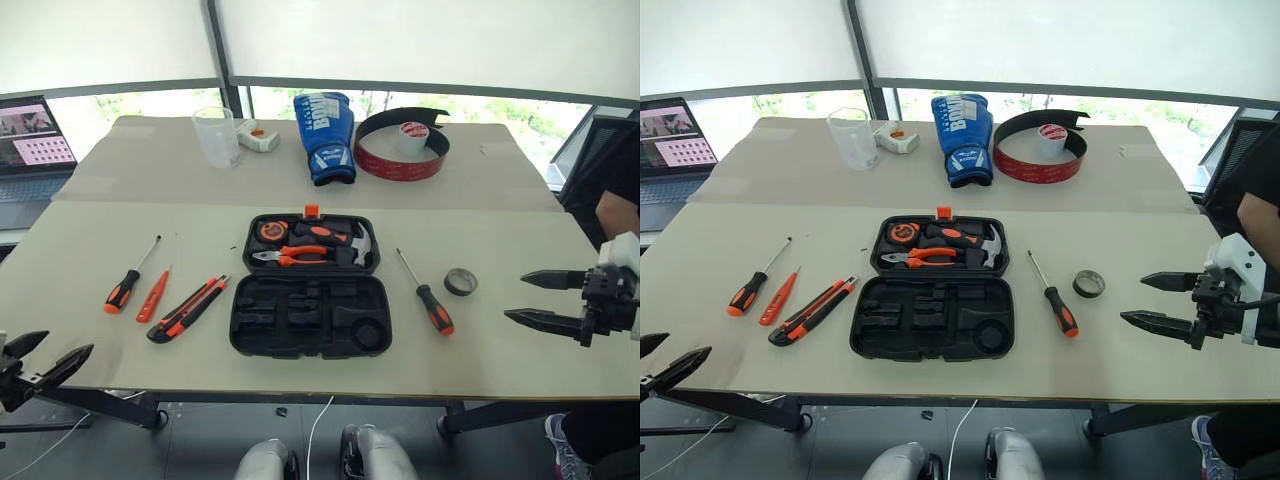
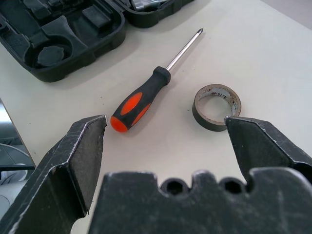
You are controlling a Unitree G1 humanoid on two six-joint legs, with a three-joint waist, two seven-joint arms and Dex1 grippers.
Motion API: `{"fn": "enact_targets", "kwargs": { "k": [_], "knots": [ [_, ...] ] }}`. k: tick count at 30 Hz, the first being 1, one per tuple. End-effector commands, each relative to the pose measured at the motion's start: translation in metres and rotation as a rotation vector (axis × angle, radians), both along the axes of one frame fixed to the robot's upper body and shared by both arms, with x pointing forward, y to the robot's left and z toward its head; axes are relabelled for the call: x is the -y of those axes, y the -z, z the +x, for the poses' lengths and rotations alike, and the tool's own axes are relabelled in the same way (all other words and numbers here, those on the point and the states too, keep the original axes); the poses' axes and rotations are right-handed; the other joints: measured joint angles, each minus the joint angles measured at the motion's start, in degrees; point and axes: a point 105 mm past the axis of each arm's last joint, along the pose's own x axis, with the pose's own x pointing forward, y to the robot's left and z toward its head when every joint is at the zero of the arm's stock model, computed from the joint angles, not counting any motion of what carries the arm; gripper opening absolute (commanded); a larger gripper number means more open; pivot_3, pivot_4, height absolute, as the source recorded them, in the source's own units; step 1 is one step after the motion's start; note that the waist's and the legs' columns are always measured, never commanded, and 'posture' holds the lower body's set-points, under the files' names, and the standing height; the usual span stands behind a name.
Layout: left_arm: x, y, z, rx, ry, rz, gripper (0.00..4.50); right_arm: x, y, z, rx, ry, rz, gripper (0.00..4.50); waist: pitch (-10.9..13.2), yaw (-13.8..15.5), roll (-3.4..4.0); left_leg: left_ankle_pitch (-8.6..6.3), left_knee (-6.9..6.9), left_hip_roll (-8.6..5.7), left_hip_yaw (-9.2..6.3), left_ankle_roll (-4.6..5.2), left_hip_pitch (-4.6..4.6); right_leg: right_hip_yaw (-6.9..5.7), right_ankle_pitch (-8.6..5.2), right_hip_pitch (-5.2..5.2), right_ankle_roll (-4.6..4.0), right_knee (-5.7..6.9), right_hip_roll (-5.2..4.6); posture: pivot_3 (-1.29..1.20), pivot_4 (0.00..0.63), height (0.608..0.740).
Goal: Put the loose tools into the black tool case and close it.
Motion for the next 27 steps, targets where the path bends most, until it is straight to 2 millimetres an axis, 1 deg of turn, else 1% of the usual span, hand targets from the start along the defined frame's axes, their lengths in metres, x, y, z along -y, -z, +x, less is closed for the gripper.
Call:
{"fn": "enact_targets", "kwargs": {
  "k": [1, 5, 7, 9, 12, 14, 16, 20, 24, 27],
  "knots": [
    [0.004, -0.012, 0.006, 0.016, 0.000, 0.024, 4.45, -0.001, -0.013, 0.000, 0.059, 0.005, -0.005, 4.50, 0.00, 0.00, 0.00, 0.00, 0.00, 0.00, 0.00, 0.00, 0.00, 0.00, 0.00, 0.00, 0.00, 0.00, 0.00, 0.00, 0.150, 0.727],
    [0.011, -0.021, 0.019, 0.009, -0.001, 0.015, 4.45, -0.006, -0.017, 0.004, 0.107, 0.003, -0.035, 4.50, 0.00, 0.23, 0.00, 0.00, 0.03, 0.00, 0.00, 0.00, -0.01, 0.01, 0.00, 0.01, 0.01, 0.03, 0.00, 0.00, 0.150, 0.727],
    [0.014, -0.026, 0.026, 0.005, 0.001, 0.011, 4.45, -0.013, -0.023, 0.005, 0.126, -0.009, -0.016, 4.50, 0.00, 0.28, 0.00, 0.01, 0.04, 0.00, -0.03, -0.02, -0.01, 0.00, 0.01, 0.01, 0.01, 0.05, 0.00, 0.00, 0.150, 0.727],
    [0.015, -0.033, 0.042, 0.009, -0.003, 0.036, 4.45, -0.033, -0.037, 0.003, 0.147, -0.065, 0.022, 4.50, 0.03, 0.28, 0.06, 0.01, 0.04, 0.00, -0.02, -0.03, -0.01, 0.00, 0.01, 0.01, 0.01, 0.07, 0.00, 0.00, 0.150, 0.727],
    [0.016, -0.036, 0.060, -0.011, -0.005, 0.024, 4.45, -0.056, -0.046, -0.006, 0.145, -0.151, 0.037, 4.50, 0.05, 0.53, 0.10, 0.06, 0.10, -0.01, -0.03, -0.11, -0.02, 0.01, 0.01, -0.01, 0.00, 0.19, 0.00, 0.00, 0.150, 0.727],
    [0.016, -0.032, 0.072, -0.050, -0.003, 0.029, 4.45, -0.070, -0.050, -0.013, 0.154, -0.210, 0.042, 4.50, 0.05, 0.60, 0.10, 0.07, 0.09, 0.00, -0.05, -0.13, 0.01, -0.01, 0.01, 0.00, -0.01, 0.23, 0.01, 0.00, 0.150, 0.727],
    [0.013, -0.028, 0.082, -0.079, -0.024, 0.055, 4.45, -0.082, -0.055, -0.016, 0.177, -0.245, 0.045, 4.50, 0.05, 0.50, 0.11, 0.07, 0.08, -0.01, -0.04, -0.13, 0.00, 0.00, 0.01, -0.01, -0.01, 0.23, 0.01, 0.00, 0.150, 0.727],
    [0.006, -0.022, 0.100, -0.114, -0.069, 0.028, 4.45, -0.099, -0.062, -0.020, 0.212, -0.285, 0.068, 4.50, 0.08, 0.39, 0.06, 0.06, 0.10, -0.01, -0.01, -0.12, -0.03, 0.00, 0.01, -0.03, -0.01, 0.21, 0.01, 0.00, 0.150, 0.727],
    [0.008, -0.015, 0.112, -0.163, -0.063, -0.019, 4.45, -0.111, -0.063, -0.025, 0.220, -0.323, 0.071, 4.50, 0.08, 0.47, 0.04, 0.06, 0.09, -0.01, -0.01, -0.12, -0.03, -0.02, 0.03, -0.02, -0.03, 0.21, 0.00, 0.00, 0.150, 0.727],
    [0.010, -0.003, 0.116, -0.216, -0.043, -0.025, 4.45, -0.116, -0.063, -0.026, 0.227, -0.330, 0.079, 4.50, 0.08, 0.43, 0.04, 0.06, 0.10, -0.01, 0.00, -0.12, -0.03, -0.05, 0.04, -0.02, -0.06, 0.20, -0.01, 0.00, 0.150, 0.727]
  ]
}}
